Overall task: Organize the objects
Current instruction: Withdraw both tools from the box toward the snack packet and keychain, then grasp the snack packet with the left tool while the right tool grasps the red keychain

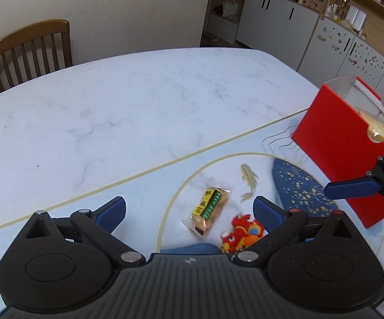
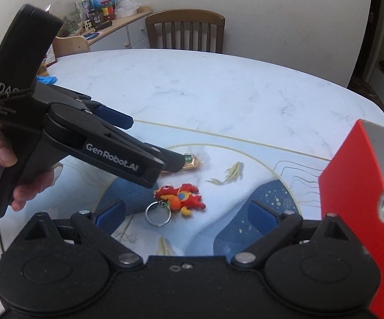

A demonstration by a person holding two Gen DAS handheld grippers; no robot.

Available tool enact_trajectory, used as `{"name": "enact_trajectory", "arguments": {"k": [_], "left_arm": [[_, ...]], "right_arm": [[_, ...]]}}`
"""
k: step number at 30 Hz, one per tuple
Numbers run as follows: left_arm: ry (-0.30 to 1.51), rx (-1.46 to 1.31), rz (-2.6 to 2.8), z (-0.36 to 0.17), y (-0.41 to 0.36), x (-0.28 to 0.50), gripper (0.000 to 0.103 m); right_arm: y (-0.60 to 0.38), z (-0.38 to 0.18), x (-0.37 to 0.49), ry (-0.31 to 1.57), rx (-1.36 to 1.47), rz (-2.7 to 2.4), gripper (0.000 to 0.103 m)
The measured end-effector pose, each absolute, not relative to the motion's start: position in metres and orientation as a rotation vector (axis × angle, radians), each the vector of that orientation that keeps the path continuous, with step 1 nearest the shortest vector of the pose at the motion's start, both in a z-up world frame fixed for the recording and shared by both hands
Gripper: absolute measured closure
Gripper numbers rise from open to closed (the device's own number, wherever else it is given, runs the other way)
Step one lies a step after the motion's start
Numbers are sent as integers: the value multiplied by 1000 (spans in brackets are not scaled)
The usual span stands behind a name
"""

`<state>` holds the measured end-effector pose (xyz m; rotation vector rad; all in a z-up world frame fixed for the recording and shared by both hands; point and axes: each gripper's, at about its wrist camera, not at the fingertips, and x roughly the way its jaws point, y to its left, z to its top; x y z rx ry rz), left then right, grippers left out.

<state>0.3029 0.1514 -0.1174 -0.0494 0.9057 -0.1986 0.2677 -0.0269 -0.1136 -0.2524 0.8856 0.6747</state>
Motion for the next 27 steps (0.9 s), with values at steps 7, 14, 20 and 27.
{"name": "enact_trajectory", "arguments": {"k": [7, 14, 20, 27], "left_arm": [[905, -28, -203, -131, 147, 314, 1], [890, 11, -193, -140, 140, 316, 1], [873, 19, -205, -143, 140, 314, 1], [845, 49, -229, -141, 133, 309, 16]], "right_arm": [[-19, -133, 281, 892, -235, 671, 10], [-11, -145, 285, 890, -252, 679, 17], [-13, -152, 289, 911, -222, 686, 30], [-16, -153, 288, 905, -216, 689, 44]]}}
